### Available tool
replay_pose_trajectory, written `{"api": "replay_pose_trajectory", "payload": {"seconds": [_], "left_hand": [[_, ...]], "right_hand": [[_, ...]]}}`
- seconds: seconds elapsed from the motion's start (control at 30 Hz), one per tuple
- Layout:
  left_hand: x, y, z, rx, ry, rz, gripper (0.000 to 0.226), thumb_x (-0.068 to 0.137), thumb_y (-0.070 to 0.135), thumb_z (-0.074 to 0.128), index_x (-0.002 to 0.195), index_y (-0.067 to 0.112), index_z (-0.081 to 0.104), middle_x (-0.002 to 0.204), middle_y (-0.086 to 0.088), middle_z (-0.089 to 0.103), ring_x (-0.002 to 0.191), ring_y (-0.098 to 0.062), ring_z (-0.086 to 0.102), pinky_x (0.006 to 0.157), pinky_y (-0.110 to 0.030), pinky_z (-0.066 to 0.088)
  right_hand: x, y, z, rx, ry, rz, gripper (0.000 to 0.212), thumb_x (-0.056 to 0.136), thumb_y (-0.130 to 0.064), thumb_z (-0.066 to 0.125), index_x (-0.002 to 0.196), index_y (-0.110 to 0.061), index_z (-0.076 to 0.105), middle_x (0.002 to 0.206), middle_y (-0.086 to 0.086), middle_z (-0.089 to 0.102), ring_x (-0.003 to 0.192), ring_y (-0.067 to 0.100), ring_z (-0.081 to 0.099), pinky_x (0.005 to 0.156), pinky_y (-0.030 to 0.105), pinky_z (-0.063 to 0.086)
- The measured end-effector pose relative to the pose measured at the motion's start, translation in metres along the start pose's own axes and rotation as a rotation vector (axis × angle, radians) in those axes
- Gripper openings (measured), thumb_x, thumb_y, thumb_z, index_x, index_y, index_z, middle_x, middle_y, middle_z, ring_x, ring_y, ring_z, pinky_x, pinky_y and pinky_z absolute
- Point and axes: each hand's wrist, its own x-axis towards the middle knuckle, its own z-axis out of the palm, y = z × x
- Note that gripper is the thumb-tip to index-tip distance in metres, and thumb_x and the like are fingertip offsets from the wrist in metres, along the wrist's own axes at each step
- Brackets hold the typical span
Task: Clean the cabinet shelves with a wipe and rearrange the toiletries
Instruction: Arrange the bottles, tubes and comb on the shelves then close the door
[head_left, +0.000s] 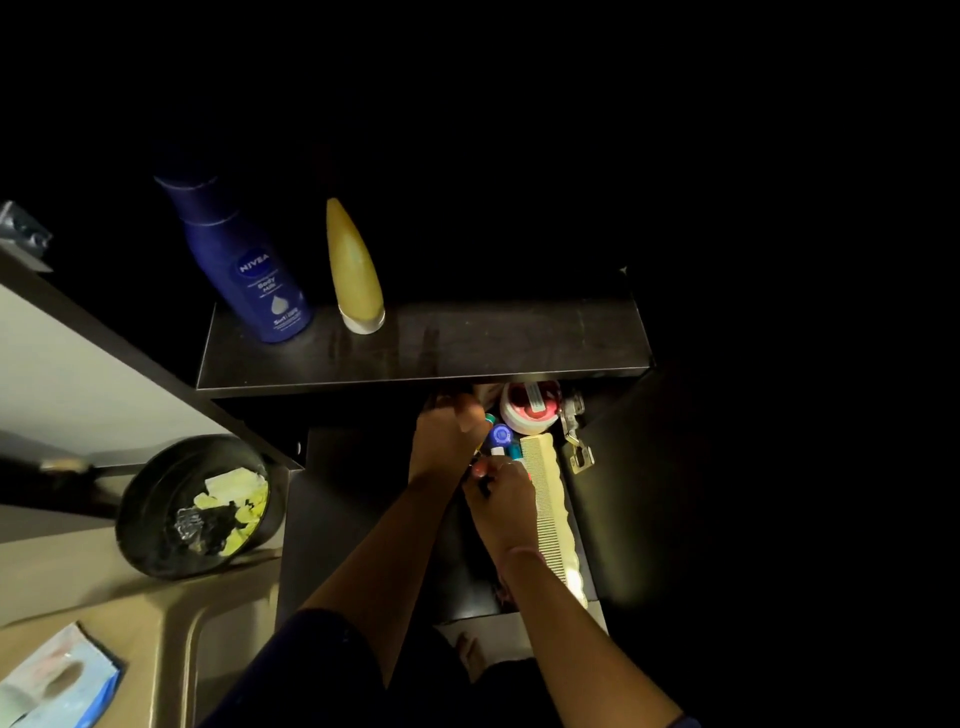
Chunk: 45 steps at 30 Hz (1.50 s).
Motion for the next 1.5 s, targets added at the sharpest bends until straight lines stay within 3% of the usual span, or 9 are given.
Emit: {"api": "replay_pose_trajectory", "payload": {"seconds": [0.13, 0.3, 0.43, 0.67, 0.97, 1.13, 1.27, 1.4, 1.5], "left_hand": [[-0.007, -0.002, -0.004, 0.067, 0.066, 0.020, 0.020, 0.082, 0.021, 0.063, 0.085, 0.001, 0.064, 0.087, -0.019, 0.066, 0.085, -0.035, 0.062, 0.073, -0.032, 0.045], [-0.041, 0.001, -0.036, 0.000, 0.211, 0.066, 0.027, 0.077, 0.017, 0.071, 0.100, 0.005, 0.063, 0.102, -0.011, 0.062, 0.093, -0.019, 0.061, 0.077, -0.020, 0.040], [-0.086, 0.023, -0.070, -0.019, 0.160, 0.217, 0.060, 0.074, 0.016, 0.074, 0.130, 0.009, 0.052, 0.126, -0.005, 0.057, 0.111, -0.008, 0.054, 0.091, -0.012, 0.039], [-0.139, 0.092, -0.114, -0.248, 0.147, 0.309, 0.067, 0.075, 0.010, 0.072, 0.135, 0.016, 0.044, 0.130, 0.002, 0.054, 0.113, -0.005, 0.056, 0.099, -0.023, 0.046], [-0.119, 0.147, -0.142, -0.246, 0.158, 0.435, 0.080, 0.080, 0.016, 0.062, 0.147, 0.011, 0.018, 0.129, 0.002, 0.047, 0.108, -0.002, 0.053, 0.095, -0.017, 0.042], [-0.094, 0.162, -0.146, -0.091, 0.218, 0.479, 0.045, 0.083, 0.013, 0.058, 0.123, 0.001, 0.043, 0.099, -0.005, 0.048, 0.086, -0.014, 0.052, 0.081, -0.019, 0.041], [-0.078, 0.162, -0.143, -0.030, 0.230, 0.450, 0.010, 0.085, 0.012, 0.056, 0.091, 0.012, 0.048, 0.091, -0.006, 0.048, 0.080, -0.014, 0.049, 0.076, -0.020, 0.034], [-0.065, 0.156, -0.141, 0.008, 0.216, 0.385, 0.009, 0.086, 0.015, 0.055, 0.086, 0.013, 0.046, 0.091, -0.005, 0.047, 0.084, -0.018, 0.050, 0.077, -0.031, 0.041], [-0.060, 0.150, -0.139, 0.032, 0.208, 0.382, 0.008, 0.086, 0.014, 0.055, 0.090, 0.012, 0.047, 0.087, -0.002, 0.044, 0.081, -0.015, 0.047, 0.075, -0.028, 0.037]], "right_hand": [[-0.004, 0.000, 0.000, 0.024, 0.004, 0.034, 0.008, 0.083, -0.011, 0.060, 0.087, -0.015, 0.065, 0.089, 0.001, 0.069, 0.085, 0.017, 0.064, 0.076, 0.030, 0.053], [-0.021, -0.017, -0.025, -0.048, 0.047, -0.118, 0.008, 0.086, -0.017, 0.061, 0.090, -0.015, 0.068, 0.084, -0.004, 0.065, 0.074, 0.007, 0.056, 0.057, 0.001, 0.036], [-0.042, -0.041, -0.063, -0.033, 0.160, -0.241, 0.015, 0.090, -0.019, 0.058, 0.083, -0.008, 0.065, 0.076, -0.001, 0.061, 0.068, 0.012, 0.052, 0.060, 0.009, 0.034], [-0.064, -0.088, -0.122, 0.203, 0.178, -0.258, 0.015, 0.083, -0.019, 0.067, 0.096, -0.014, 0.069, 0.085, -0.001, 0.065, 0.080, 0.013, 0.064, 0.079, 0.032, 0.054], [-0.054, -0.137, -0.158, 0.368, 0.228, -0.418, 0.025, 0.083, -0.014, 0.066, 0.108, -0.019, 0.065, 0.102, 0.001, 0.061, 0.083, -0.004, 0.061, 0.069, 0.001, 0.045], [-0.036, -0.153, -0.163, 0.392, 0.238, -0.452, 0.030, 0.087, -0.014, 0.062, 0.117, -0.016, 0.062, 0.106, 0.005, 0.063, 0.089, 0.000, 0.061, 0.071, -0.002, 0.042], [-0.020, -0.157, -0.162, 0.407, 0.226, -0.409, 0.033, 0.089, -0.009, 0.058, 0.121, -0.016, 0.057, 0.109, 0.006, 0.065, 0.095, 0.011, 0.065, 0.087, 0.021, 0.052], [-0.008, -0.155, -0.156, 0.365, 0.213, -0.372, 0.033, 0.090, -0.005, 0.055, 0.123, -0.013, 0.055, 0.111, 0.009, 0.064, 0.100, 0.018, 0.064, 0.091, 0.028, 0.052], [-0.004, -0.153, -0.149, 0.334, 0.194, -0.382, 0.034, 0.091, -0.004, 0.053, 0.124, -0.011, 0.055, 0.111, 0.009, 0.064, 0.102, 0.016, 0.062, 0.085, 0.014, 0.046]]}}
